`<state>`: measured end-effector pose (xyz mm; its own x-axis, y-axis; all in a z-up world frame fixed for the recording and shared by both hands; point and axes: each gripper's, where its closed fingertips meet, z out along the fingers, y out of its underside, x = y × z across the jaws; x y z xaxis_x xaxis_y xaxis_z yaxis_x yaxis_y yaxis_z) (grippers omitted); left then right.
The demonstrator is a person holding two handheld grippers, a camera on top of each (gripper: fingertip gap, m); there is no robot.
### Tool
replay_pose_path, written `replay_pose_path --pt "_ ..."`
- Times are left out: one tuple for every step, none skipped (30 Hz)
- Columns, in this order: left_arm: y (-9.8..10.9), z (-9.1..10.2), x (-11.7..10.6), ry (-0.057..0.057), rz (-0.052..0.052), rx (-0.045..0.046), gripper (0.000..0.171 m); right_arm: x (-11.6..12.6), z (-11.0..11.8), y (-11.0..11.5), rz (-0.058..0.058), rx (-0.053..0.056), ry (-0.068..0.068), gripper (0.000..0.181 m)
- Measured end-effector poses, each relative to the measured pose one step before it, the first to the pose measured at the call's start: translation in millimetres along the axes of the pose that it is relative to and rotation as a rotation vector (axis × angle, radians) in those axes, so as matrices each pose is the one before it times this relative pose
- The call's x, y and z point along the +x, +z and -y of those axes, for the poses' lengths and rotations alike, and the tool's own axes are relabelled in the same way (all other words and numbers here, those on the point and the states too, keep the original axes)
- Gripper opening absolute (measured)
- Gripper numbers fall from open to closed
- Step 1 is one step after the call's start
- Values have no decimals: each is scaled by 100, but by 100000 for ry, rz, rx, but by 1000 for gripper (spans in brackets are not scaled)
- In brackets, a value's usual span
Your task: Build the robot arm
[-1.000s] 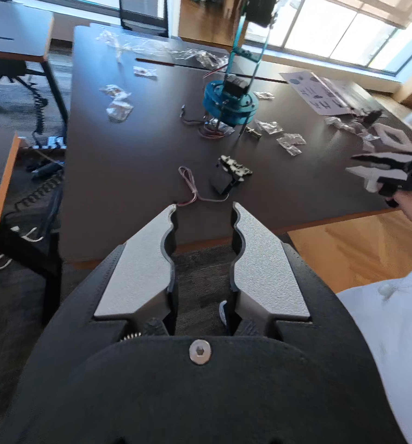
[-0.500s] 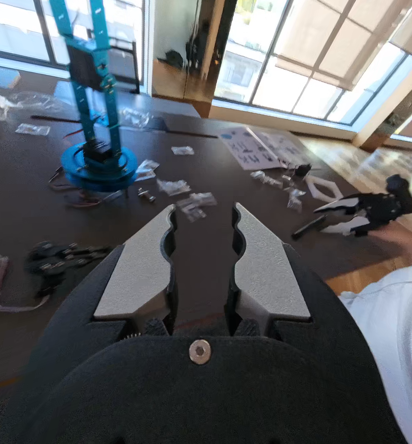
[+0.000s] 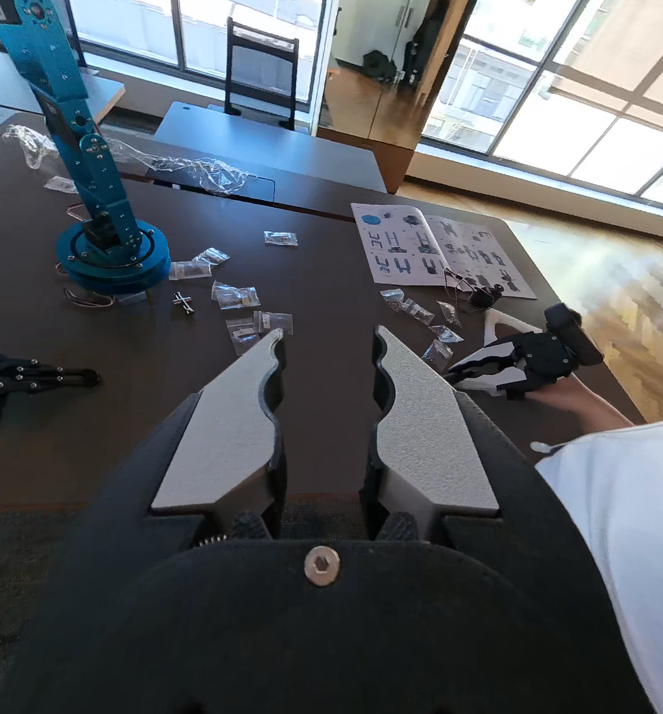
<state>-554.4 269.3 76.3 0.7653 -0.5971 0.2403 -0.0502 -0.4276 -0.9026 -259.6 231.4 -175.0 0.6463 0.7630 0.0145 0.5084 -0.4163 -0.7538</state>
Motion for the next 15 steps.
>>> replay_pose_path --pt "-128 90 235 318 1477 -223 43 -56 -20 1 508 49 -1654 25" --pt "-116 145 204 580 1403 -60 43 -29 -2 7 403 59 -697 25" --pt "-94 156 199 562 1120 19 43 -29 -4 -6 92 -148 260 26" --pt "-68 98 197 477 721 -60 43 54 43 16 -640 359 88 27" --pt "-53 15 139 333 670 -346 43 62 58 46 -794 347 -492 30" --pt "-35 -64 32 177 876 -613 43 -9 19 29 -188 32 -784 31" --pt "-26 -132 -20 -8 842 -718 44 -15 37 19 207 256 -407 32" --pt "-36 -138 -40 -303 649 -552 44 -22 61 34 606 597 -123 35" --pt "-43 -105 -46 -595 474 -216 44 -83 43 22 941 477 -430 38" --pt "-49 -57 -18 -781 138 83 43 25 53 20 211 467 -399 39" --pt "-30 -28 17 -847 -220 225 43 -29 56 53 365 145 -217 41" --pt "-12 9 32 -776 -417 165 43 -92 38 62 589 -27 -335 42" --pt "-3 34 20 -483 -354 -27 43 -156 57 40 547 59 -581 43" --pt "4 59 6 -6 -195 -253 43 -169 74 38 337 254 -820 43" --pt "-8 96 9 434 -146 -285 43 -178 86 31 250 255 -1228 44"
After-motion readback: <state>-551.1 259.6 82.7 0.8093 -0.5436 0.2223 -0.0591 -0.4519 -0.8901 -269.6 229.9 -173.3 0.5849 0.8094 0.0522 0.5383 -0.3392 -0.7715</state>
